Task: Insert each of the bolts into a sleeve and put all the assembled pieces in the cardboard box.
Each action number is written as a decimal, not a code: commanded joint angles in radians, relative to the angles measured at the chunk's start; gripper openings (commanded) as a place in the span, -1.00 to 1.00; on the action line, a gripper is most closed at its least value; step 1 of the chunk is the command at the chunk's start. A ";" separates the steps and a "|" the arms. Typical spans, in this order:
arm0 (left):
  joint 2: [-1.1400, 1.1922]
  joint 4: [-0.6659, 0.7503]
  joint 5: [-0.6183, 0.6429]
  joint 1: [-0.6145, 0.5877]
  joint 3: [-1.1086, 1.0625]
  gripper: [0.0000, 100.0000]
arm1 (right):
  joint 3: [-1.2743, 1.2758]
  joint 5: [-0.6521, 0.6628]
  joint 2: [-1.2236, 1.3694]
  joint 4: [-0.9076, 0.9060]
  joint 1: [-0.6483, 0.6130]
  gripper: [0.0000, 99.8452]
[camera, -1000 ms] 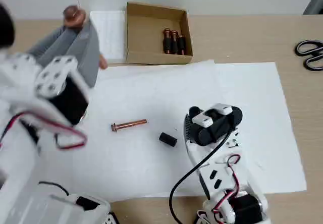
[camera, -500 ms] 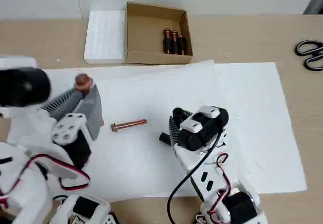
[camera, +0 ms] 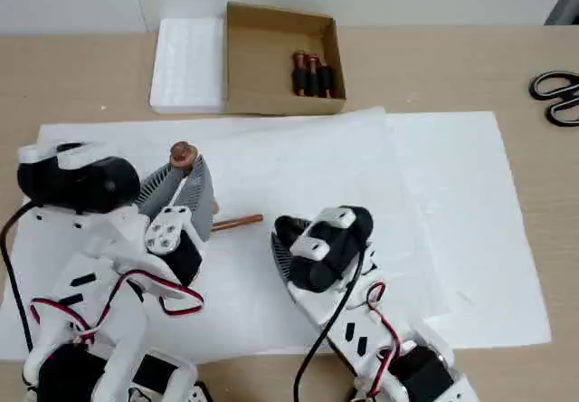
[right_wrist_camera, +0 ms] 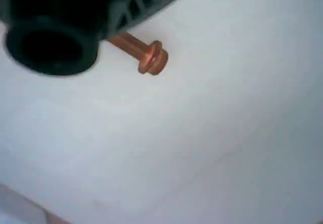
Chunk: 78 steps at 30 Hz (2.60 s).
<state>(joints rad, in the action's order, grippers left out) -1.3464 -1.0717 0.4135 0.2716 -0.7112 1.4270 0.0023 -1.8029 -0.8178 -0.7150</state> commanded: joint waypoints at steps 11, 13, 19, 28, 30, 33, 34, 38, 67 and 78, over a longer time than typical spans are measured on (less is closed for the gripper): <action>-0.012 0.084 0.110 0.147 -0.045 -0.99 | 0.031 -0.005 -0.008 0.082 -0.064 -0.99; -0.011 0.081 0.110 0.161 -0.056 -0.99 | 0.031 -0.005 -0.007 0.091 -0.076 -0.99; -0.012 0.086 0.110 0.173 -0.114 -0.99 | 0.026 -0.003 -0.008 0.091 -0.087 -0.99; -0.012 0.086 0.114 0.173 -0.148 -0.99 | 0.025 -0.002 -0.008 0.093 -0.099 -0.99; -0.012 0.086 0.133 0.173 -0.162 -0.99 | 0.025 -0.002 -0.008 0.094 -0.116 -0.99; -0.012 0.094 0.146 0.175 -0.185 -0.99 | 0.025 -0.002 -0.005 0.130 -0.136 -0.99; -0.012 0.106 0.147 0.175 -0.194 -0.99 | 0.025 -0.002 -0.002 0.140 -0.140 -0.99; -0.012 0.126 0.147 0.175 -0.203 -0.99 | 0.025 -0.002 -0.004 0.147 -0.139 -0.99; -0.018 -0.109 0.140 0.414 -0.323 -0.99 | -0.025 0.043 -0.007 0.148 -0.058 -0.99; -0.020 -0.069 0.092 0.413 -0.361 -0.99 | -0.043 0.094 -0.008 0.148 -0.058 -0.99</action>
<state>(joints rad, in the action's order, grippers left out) -1.3679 -1.1423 0.5102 0.6291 -1.0365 1.4730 0.0836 -1.7967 -0.7119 -0.7825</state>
